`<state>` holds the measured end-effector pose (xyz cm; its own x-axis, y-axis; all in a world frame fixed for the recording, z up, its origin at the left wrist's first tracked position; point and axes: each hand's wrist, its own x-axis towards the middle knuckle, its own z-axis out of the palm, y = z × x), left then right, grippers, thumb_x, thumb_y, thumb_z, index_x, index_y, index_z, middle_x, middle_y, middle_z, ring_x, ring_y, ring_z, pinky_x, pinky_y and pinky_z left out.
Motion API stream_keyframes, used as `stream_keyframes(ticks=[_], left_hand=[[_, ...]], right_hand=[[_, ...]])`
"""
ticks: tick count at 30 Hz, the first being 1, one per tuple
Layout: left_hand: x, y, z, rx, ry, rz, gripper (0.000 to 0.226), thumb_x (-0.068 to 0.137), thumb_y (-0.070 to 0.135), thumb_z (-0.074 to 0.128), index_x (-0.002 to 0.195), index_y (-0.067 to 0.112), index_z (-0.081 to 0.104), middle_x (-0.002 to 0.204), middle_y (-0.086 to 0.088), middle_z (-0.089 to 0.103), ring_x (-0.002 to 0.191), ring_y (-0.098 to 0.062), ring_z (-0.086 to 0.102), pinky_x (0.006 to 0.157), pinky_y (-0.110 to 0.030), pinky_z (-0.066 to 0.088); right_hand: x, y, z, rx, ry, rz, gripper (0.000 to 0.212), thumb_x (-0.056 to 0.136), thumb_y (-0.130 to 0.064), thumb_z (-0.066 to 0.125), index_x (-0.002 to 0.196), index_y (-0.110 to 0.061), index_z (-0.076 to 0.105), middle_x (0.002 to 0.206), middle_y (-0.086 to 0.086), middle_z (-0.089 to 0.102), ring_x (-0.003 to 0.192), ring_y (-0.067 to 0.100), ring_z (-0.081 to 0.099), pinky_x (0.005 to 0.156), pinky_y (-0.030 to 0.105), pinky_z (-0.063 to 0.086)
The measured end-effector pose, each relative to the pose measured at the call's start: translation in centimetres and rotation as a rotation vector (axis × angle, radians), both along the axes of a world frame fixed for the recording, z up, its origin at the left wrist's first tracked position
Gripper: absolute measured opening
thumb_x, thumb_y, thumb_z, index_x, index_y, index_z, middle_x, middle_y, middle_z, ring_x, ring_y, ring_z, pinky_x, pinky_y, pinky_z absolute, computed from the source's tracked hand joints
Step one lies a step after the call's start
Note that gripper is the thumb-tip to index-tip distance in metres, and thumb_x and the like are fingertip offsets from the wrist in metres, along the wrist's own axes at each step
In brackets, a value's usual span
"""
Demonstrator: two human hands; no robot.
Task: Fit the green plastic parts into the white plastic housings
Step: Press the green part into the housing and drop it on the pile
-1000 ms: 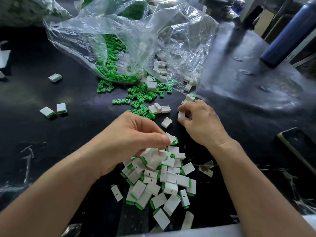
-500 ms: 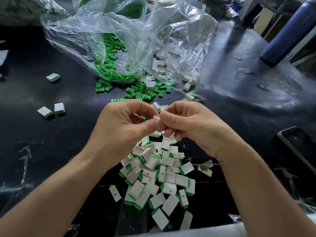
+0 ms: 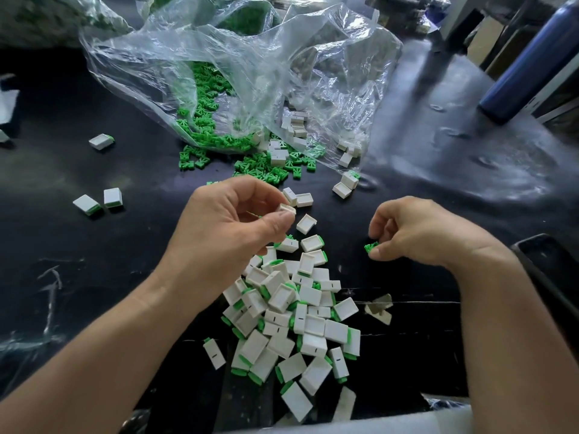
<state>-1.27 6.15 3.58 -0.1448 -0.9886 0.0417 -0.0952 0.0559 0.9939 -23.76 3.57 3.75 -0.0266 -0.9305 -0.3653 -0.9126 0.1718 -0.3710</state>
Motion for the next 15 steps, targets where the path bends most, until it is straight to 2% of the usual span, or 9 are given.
stream_keyframes(ticks=[6, 10, 15], left_hand=[[-0.13, 0.08, 0.05, 0.008, 0.006, -0.043, 0.014, 0.071, 0.001, 0.072, 0.074, 0.014, 0.069, 0.071, -0.007, 0.070, 0.061, -0.011, 0.063, 0.055, -0.017, 0.052], [-0.14, 0.06, 0.03, 0.009, -0.001, -0.047, 0.018, 0.071, -0.003, 0.071, 0.073, 0.015, 0.069, 0.070, -0.004, 0.070, 0.060, -0.008, 0.063, 0.056, -0.016, 0.052], [-0.17, 0.11, 0.03, 0.017, 0.009, -0.044, 0.020, 0.072, -0.005, 0.070, 0.072, 0.015, 0.069, 0.067, -0.001, 0.070, 0.060, -0.010, 0.062, 0.057, -0.018, 0.053]], right_hand=[[0.74, -0.07, -0.07, -0.041, 0.048, 0.044, 0.025, 0.072, -0.022, 0.077, 0.061, -0.019, 0.054, 0.061, -0.008, 0.051, 0.054, 0.007, 0.045, 0.049, 0.021, 0.033], [0.91, -0.12, -0.05, -0.045, 0.056, 0.026, 0.023, 0.072, -0.021, 0.076, 0.068, -0.023, 0.054, 0.070, -0.008, 0.053, 0.064, 0.010, 0.049, 0.058, 0.024, 0.037], [0.97, -0.08, 0.05, -0.028, 0.078, 0.040, 0.021, 0.075, -0.021, 0.074, 0.065, -0.022, 0.055, 0.069, -0.007, 0.054, 0.062, 0.005, 0.047, 0.052, 0.021, 0.034]])
